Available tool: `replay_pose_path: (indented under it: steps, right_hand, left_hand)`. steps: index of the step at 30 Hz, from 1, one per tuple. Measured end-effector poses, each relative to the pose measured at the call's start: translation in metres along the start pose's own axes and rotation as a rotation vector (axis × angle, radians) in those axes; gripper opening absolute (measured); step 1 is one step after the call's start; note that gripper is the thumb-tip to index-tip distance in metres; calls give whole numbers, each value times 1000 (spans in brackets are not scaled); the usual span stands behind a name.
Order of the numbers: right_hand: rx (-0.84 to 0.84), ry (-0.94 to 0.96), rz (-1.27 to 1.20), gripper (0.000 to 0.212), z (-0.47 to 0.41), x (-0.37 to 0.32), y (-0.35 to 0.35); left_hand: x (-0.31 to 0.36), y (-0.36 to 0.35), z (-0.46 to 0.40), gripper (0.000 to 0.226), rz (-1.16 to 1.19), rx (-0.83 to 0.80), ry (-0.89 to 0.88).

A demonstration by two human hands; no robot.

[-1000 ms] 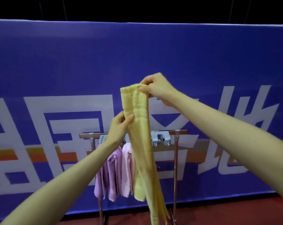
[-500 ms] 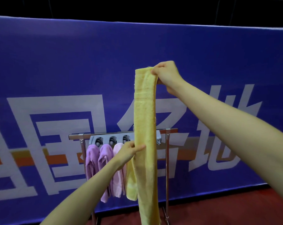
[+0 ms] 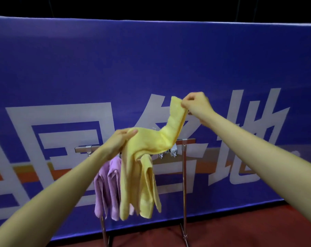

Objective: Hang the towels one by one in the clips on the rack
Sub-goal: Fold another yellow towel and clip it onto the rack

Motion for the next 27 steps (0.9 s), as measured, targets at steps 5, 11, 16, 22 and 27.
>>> replay_pose_path:
  steps: [5, 11, 16, 22, 27]
  right_hand:
    - [-261, -62, 134, 13, 28, 39, -32]
    - [-503, -111, 161, 14, 41, 35, -60]
    - [-536, -68, -278, 19, 51, -12, -86]
    - [-662, -35, -342, 17, 70, -24, -123]
    - [-637, -68, -336, 7, 73, -19, -127]
  left_hand:
    - [64, 14, 3, 21, -19, 13, -99]
    - [106, 22, 7, 29, -366, -41, -142]
    - [111, 11, 10, 27, -543, -129, -128]
    - [101, 2, 20, 21, -578, -238, -127]
    - [80, 21, 23, 26, -584, -206, -93]
Point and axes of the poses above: each hand's wrist, its own z-axis away from the middle knuckle, its own y-axis out of the back of the hand, x = y × z, the point moved 7 cm from there along -z, towards the middle knuckle, and after that the axes turned 4 degrees about y, right-handed, at the moved point
